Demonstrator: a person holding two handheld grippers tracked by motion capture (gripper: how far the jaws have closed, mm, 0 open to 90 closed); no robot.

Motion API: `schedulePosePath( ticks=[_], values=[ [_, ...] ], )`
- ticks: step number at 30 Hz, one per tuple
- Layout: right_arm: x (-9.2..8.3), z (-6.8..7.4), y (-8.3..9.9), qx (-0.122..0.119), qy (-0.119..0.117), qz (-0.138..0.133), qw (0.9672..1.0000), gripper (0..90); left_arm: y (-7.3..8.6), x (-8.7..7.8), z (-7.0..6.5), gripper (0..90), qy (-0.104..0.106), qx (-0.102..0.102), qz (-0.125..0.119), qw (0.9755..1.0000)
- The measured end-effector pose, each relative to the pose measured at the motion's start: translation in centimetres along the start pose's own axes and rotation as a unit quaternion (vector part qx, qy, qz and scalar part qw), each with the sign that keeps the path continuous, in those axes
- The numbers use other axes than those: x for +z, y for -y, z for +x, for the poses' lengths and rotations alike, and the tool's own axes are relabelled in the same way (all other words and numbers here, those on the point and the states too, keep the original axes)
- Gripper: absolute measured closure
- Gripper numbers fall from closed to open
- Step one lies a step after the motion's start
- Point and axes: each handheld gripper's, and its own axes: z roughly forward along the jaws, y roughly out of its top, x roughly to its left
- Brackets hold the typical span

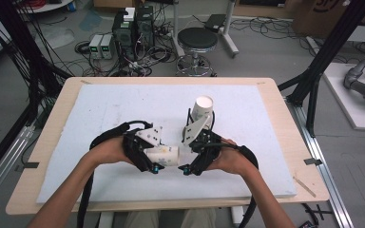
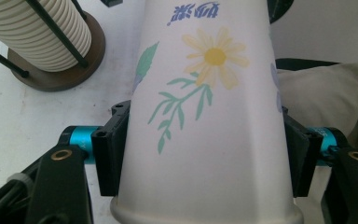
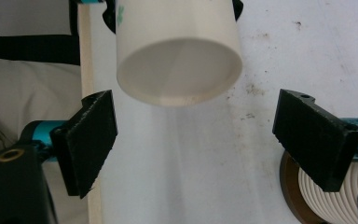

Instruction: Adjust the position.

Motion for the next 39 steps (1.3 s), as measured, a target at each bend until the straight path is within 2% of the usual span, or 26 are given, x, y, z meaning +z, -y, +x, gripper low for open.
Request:
schedulePosePath(
  ticks=[6, 9, 11, 17, 19, 21, 22, 25, 29, 39],
  values=[
    [0.3, 0.1, -0.3, -0.003, -0.005, -0.007, 1.0000, 14.0, -0.5, 0.5, 0.0, 31.7, 0.005, 0.005, 0.005, 1.0000],
    [0.6, 0.1, -0.5, -0.006, -0.008, -0.008, 0.9999, 14.0, -0.6, 0.8, -0.1, 31.7, 0.006, -0.003, 0.000, 1.0000],
    [0.7, 0.1, -0.6, -0.006, -0.010, -0.007, 0.9999, 14.1, -0.8, 0.8, -0.1, 31.7, 0.006, 0.005, 0.006, 1.0000],
    [0.9, 0.2, -0.8, -0.010, -0.014, -0.006, 0.9998, 15.5, -1.1, 0.9, -0.1, 31.8, 0.008, 0.008, 0.006, 0.9999],
    [1.0, 0.2, -0.8, -0.011, -0.015, -0.006, 0.9998, 16.4, -1.1, 1.0, -0.2, 31.8, 0.008, 0.003, 0.003, 1.0000],
    [1.0, 0.2, -0.8, -0.013, -0.018, -0.004, 0.9998, 20.7, -1.1, 1.0, -0.2, 31.7, 0.008, 0.002, 0.002, 1.0000],
    [1.0, 0.2, -0.8, -0.014, -0.018, -0.004, 0.9997, 21.2, -1.2, 0.9, -0.1, 31.8, 0.008, 0.009, 0.008, 0.9999],
    [1.1, 0.3, -0.8, -0.014, -0.020, -0.007, 0.9997, 21.9, -1.2, 0.9, -0.2, 31.8, 0.008, 0.009, 0.009, 0.9999],
    [1.1, 0.3, -0.8, -0.019, -0.028, -0.013, 0.9993, 34.3, -1.2, 0.9, -0.1, 31.8, 0.006, 0.010, 0.010, 0.9999],
    [1.1, 0.4, -0.8, -0.021, -0.024, -0.012, 0.9994, 37.1, -1.1, 1.0, -0.1, 31.6, 0.003, 0.011, 0.010, 0.9999]
  ],
)
